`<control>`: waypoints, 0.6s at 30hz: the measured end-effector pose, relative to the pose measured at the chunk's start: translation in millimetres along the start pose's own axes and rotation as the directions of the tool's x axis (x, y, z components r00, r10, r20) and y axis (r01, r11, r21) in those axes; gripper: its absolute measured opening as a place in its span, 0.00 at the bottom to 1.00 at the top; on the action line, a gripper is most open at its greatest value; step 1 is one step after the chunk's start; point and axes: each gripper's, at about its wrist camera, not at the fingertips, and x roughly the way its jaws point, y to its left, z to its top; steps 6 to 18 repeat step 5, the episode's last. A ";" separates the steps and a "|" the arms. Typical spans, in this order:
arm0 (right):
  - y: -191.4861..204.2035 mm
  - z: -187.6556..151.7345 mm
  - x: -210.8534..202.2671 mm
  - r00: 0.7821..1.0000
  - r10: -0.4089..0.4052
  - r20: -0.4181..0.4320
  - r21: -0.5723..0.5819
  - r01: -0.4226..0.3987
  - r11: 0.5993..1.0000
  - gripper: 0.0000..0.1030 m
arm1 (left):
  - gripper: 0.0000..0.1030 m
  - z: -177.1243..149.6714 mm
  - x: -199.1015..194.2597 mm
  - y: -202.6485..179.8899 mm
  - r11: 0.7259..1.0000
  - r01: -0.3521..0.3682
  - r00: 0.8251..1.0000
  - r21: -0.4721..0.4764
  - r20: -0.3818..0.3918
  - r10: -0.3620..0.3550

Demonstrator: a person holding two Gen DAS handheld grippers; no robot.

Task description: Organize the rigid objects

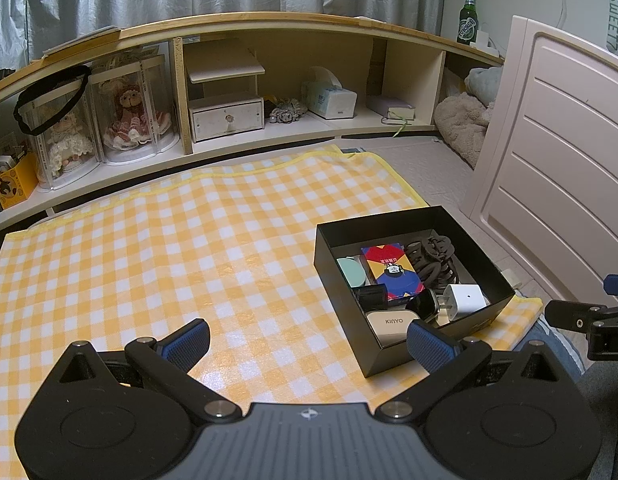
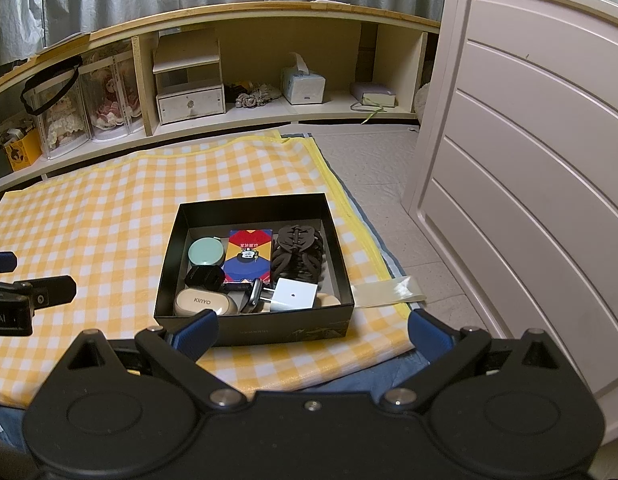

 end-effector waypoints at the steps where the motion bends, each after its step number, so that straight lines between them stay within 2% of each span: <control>1: 0.0 0.0 0.0 1.000 0.000 0.000 0.000 0.000 1.000 0.99 | 1.00 -0.1 0.2 -0.1 1.000 -0.001 1.000 0.000 0.000 0.001; 18: 0.0 0.1 0.0 1.000 0.000 0.000 0.000 0.000 1.000 0.99 | 1.00 -0.2 0.2 -0.2 1.000 0.001 1.000 -0.001 0.000 -0.001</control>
